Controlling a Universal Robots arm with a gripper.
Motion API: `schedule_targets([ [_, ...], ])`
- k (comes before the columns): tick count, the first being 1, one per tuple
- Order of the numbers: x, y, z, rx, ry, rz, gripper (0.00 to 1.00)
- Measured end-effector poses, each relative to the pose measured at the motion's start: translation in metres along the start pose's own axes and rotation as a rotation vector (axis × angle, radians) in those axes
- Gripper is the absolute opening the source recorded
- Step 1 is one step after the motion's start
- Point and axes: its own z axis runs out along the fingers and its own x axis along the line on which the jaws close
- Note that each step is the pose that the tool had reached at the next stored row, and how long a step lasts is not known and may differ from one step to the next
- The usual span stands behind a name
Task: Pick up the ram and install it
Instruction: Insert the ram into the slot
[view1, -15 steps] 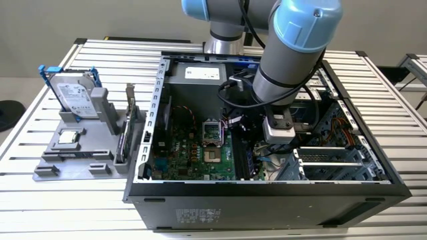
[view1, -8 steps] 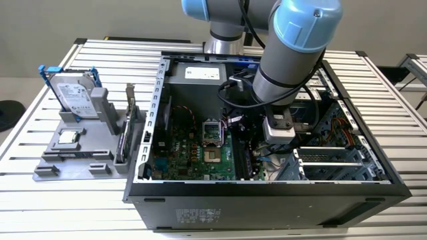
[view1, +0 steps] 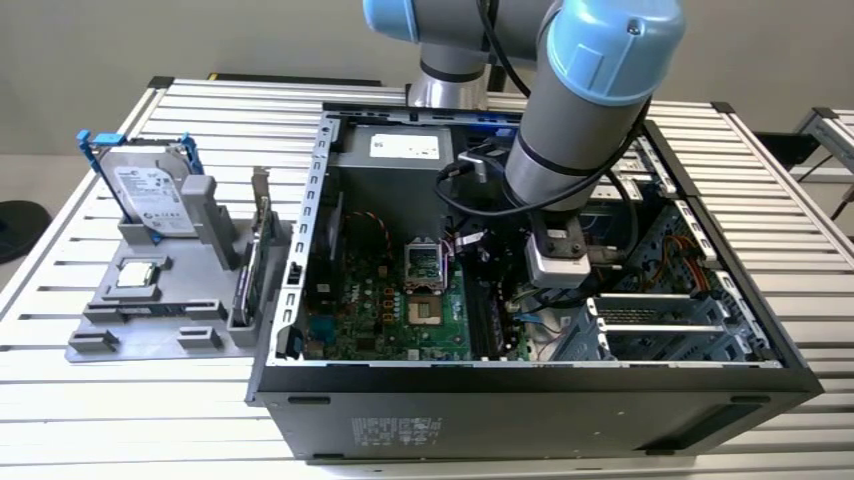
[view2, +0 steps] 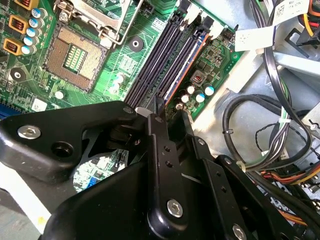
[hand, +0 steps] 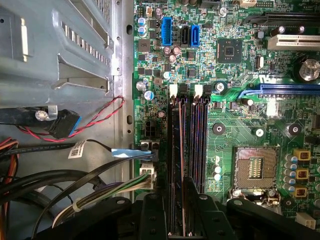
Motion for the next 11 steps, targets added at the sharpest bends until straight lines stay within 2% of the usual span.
schedule_targets([
  [5,0.0,0.0,0.0001,0.0,0.0,0.0,1.0],
  [6,0.0,0.0,0.0001,0.0,0.0,0.0,0.0],
  [11,0.0,0.0,0.0002,0.0,0.0,0.0,0.0],
])
